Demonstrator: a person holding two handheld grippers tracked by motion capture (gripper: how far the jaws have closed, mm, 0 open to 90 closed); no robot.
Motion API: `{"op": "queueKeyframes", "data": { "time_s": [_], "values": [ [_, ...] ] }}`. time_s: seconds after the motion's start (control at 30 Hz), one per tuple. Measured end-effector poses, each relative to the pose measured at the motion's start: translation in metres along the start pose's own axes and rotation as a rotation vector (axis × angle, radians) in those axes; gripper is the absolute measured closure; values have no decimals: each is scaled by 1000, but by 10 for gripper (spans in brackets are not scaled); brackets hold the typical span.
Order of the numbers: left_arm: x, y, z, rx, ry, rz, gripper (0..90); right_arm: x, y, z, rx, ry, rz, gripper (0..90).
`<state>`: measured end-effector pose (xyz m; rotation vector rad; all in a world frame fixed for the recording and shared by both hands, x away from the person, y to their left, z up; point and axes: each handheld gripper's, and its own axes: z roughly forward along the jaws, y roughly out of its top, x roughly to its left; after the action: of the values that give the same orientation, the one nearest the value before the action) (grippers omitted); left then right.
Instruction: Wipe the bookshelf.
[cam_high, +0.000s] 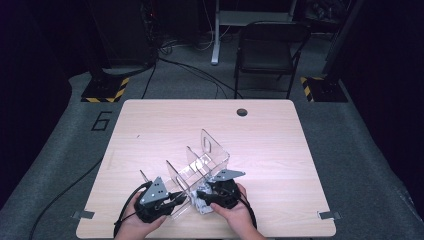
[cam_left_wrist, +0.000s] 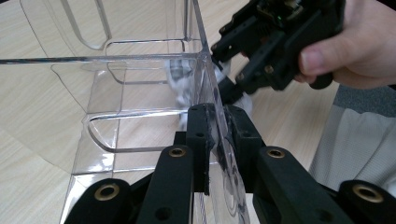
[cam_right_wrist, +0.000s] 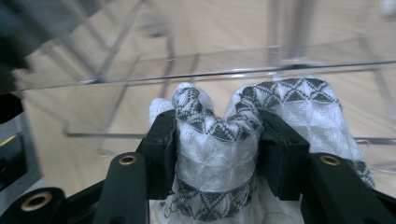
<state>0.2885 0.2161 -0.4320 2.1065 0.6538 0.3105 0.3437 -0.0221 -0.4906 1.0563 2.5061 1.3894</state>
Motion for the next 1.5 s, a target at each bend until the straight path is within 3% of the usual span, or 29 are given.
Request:
{"op": "queueKeyframes", "data": {
  "time_s": [0.13, 0.23, 0.33, 0.4, 0.47, 0.6, 0.7, 0.8, 0.9, 0.93, 1.0, 1.07, 1.3, 1.37, 1.43, 1.5],
  "values": [
    [0, 0, 0, 1, -2, 2, 811, 4, -2, 1, 13, 32, -27, 534],
    [0, 0, 0, 1, 3, 4, 810, -7, 0, -1, 0, 16, 1, 544],
    [-1, 0, 0, 3, -2, -6, 810, -19, 0, -6, -27, -42, 61, 543],
    [0, 0, 0, 3, -3, -2, 810, -20, -2, -7, -38, -42, 105, 537],
    [0, 0, 0, 4, -6, -3, 811, -12, -3, -5, -35, -40, 64, 535],
    [0, 0, 0, 2, 2, 2, 811, 13, -4, 4, 12, 39, -6, 531],
    [0, 0, 0, 3, 2, 3, 811, 23, -4, 7, 25, 57, -54, 534],
    [0, 0, 0, 2, 4, 1, 810, 18, -2, 6, 25, 58, -45, 541],
    [-1, 0, 0, 5, 0, -3, 810, 5, -2, 0, 6, -19, -26, 536],
    [-1, 0, 0, 5, 0, -3, 810, 1, -2, -1, -5, -34, 6, 536],
    [-1, 0, 0, 6, -1, 0, 810, -3, -4, -2, -20, -26, 35, 533],
    [-1, 0, 0, 6, -1, 1, 810, 2, -5, -1, -10, -24, 19, 529],
    [0, 1, 0, 10, 5, 7, 810, 26, -3, 9, 31, 74, -50, 523],
    [0, 1, 0, 10, 4, 8, 810, 25, -3, 8, 41, 74, -67, 534],
    [0, 1, 0, 10, 5, 9, 810, 19, -2, 7, 34, 73, -41, 538],
    [-1, 1, 0, 11, 4, 8, 810, 12, -2, 4, 23, 34, -16, 538]
  ]
}}
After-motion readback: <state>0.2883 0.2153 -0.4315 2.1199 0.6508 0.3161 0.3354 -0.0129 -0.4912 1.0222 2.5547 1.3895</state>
